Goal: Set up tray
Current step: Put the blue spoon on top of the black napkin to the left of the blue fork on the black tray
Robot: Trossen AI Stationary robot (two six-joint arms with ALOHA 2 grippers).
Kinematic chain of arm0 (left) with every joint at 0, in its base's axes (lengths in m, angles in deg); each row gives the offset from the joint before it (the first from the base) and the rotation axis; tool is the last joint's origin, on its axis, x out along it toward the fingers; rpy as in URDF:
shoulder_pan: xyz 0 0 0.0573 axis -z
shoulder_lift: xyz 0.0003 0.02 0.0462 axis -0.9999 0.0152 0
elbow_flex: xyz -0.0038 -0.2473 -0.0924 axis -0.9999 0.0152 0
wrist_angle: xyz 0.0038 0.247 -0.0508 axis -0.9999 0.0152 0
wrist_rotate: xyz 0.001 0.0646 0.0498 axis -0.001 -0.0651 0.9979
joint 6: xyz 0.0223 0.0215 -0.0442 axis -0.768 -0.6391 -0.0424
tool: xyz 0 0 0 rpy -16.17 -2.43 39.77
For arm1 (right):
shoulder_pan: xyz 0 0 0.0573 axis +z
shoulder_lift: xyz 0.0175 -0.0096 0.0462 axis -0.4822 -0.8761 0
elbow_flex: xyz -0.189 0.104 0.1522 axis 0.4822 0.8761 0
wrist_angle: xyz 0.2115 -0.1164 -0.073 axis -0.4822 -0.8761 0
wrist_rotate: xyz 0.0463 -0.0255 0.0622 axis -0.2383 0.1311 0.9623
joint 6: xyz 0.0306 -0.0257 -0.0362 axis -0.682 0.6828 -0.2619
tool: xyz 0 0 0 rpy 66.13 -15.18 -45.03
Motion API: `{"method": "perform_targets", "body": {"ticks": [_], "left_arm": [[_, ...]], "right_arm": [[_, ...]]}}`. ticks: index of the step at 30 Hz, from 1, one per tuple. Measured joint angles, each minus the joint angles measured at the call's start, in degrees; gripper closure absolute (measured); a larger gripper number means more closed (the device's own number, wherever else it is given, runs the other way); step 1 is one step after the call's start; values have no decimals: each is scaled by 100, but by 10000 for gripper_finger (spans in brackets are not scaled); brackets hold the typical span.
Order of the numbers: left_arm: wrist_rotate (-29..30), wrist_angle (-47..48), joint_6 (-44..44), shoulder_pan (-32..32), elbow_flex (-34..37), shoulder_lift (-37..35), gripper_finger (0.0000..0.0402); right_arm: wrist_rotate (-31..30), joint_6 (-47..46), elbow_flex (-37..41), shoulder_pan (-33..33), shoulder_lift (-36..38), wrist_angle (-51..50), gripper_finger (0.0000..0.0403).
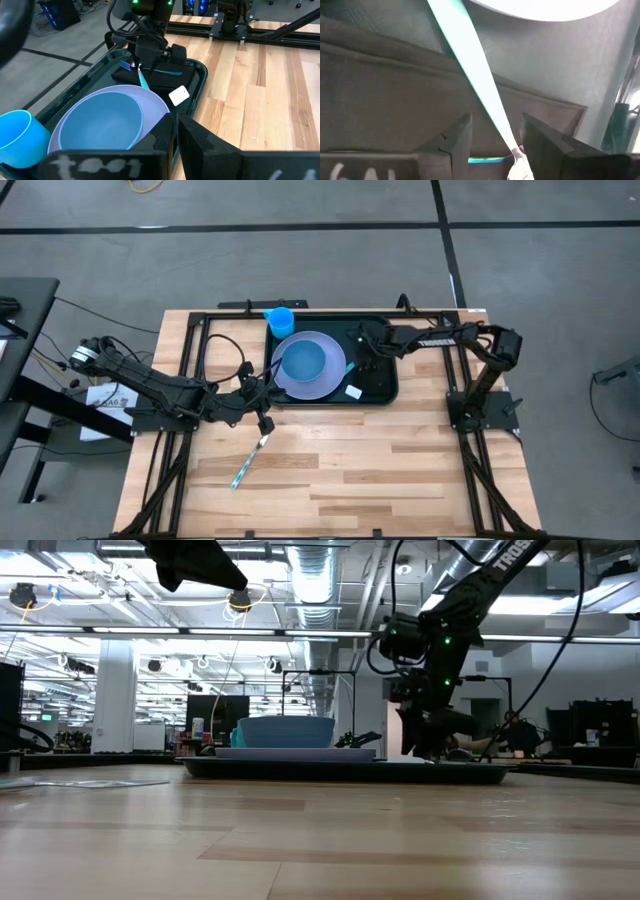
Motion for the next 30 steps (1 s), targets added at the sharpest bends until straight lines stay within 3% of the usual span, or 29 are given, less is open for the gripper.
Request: {"method": "perform_targets", "body": {"ticks": [16, 25, 30], "left_arm": [[0, 0, 0, 0, 0, 0, 388], [0, -1, 0, 1, 0, 0, 388], [0, 0, 2, 0, 0, 0, 388]], "right_arm": [[581, 303, -2, -344, 0, 164, 309], [454, 257, -3, -356, 0, 810, 310], [52, -47, -9, -303, 2, 1080, 310]]}}
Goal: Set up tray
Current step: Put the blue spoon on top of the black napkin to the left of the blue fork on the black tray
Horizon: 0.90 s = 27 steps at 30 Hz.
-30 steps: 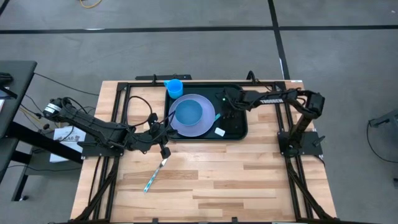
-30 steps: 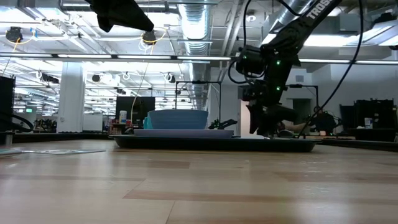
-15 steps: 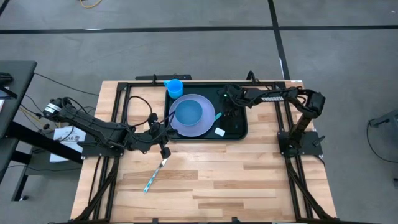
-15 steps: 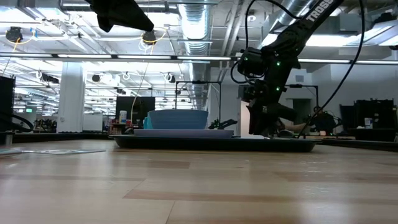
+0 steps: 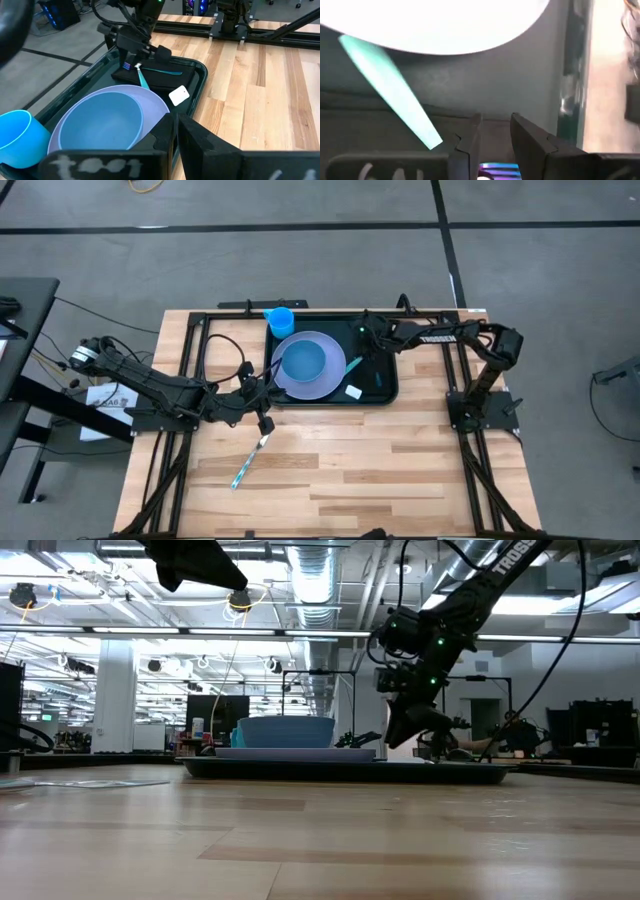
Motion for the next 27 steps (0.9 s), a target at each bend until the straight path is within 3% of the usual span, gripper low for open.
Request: {"method": "perform_targets", "body": {"ticks": [3, 8, 10, 19, 21, 27], "left_arm": [[2, 0, 2, 0, 0, 0, 388], [56, -2, 191, 0, 0, 0, 388], [104, -2, 193, 0, 0, 0, 388], [219, 259, -501, 1, -156, -320, 388], [147, 396, -553, 2, -205, -480, 388], [150, 521, -1258, -166, -219, -1148, 388]], "right_arm": [[-234, -226, 0, 89, 2, -58, 310], [-305, 444, 0, 223, 2, -275, 310], [-412, 149, 0, 303, 2, -320, 310], [-1881, -388, -155, 676, 2, -1558, 310], [-1567, -605, -434, 631, 2, -2128, 310], [886, -729, -1804, -277, 4, -3590, 310]]}}
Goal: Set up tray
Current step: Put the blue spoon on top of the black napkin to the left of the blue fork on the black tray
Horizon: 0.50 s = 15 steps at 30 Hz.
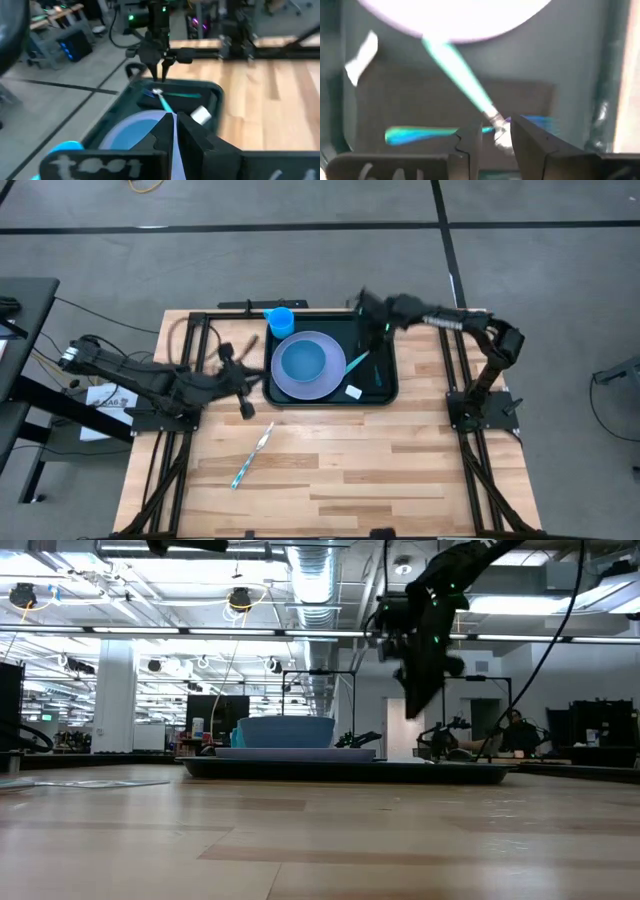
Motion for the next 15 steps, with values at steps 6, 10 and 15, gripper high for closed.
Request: {"method": "perform_targets", "body": {"ticks": [6, 10, 15], "left_arm": [[-127, 510, 63, -545, 173, -690, 388], [-150, 521, 290, -871, 580, -817, 388], [-327, 432, 413, -1050, 940, -819, 388]], "right_arm": [[1069, -37, -601, -1011, 8, -36, 310], [1112, -288, -403, -1107, -3, -93, 310], [1245, -472, -360, -752, -9, -170, 310]]}}
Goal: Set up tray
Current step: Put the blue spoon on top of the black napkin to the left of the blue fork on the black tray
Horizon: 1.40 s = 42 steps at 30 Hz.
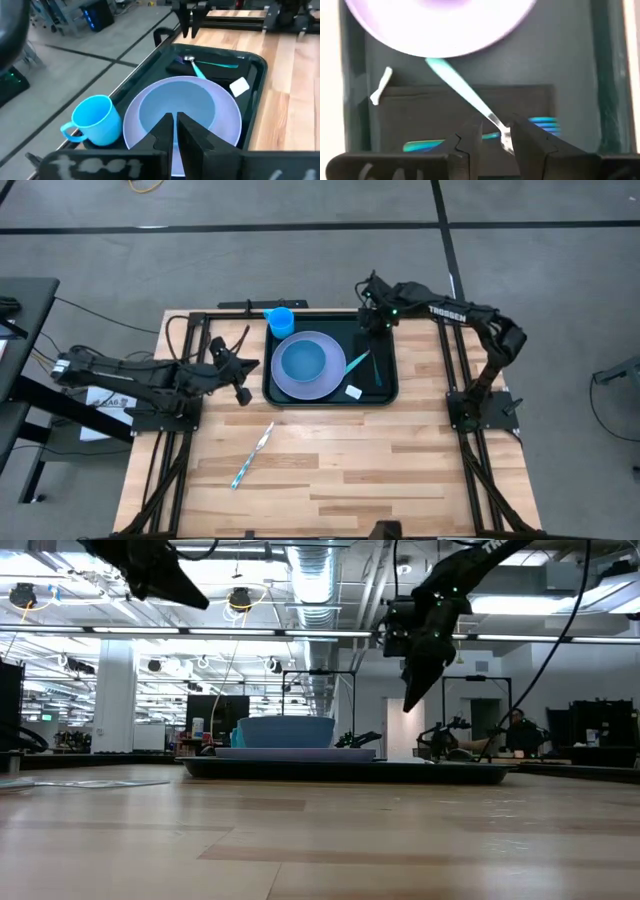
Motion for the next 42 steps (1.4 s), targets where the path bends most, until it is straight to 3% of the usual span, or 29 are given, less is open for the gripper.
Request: {"method": "perform_targets", "body": {"ticks": [9, 15, 23, 42], "left_arm": [[-744, -55, -173, -83, -7, 15, 388], [-840, -55, -169, -83, -7, 13, 388], [-843, -47, -169, -83, -7, 13, 388], [-1018, -47, -173, -83, -7, 13, 388]], "right_arm": [[-288, 343, 5, 865, -215, 19, 299], [-762, 499, 15, 1062, -894, -307, 256], [-796, 719, -257, 1084, -1227, -104, 219], [-951, 1241, 223, 1020, -1231, 754, 242]]}}
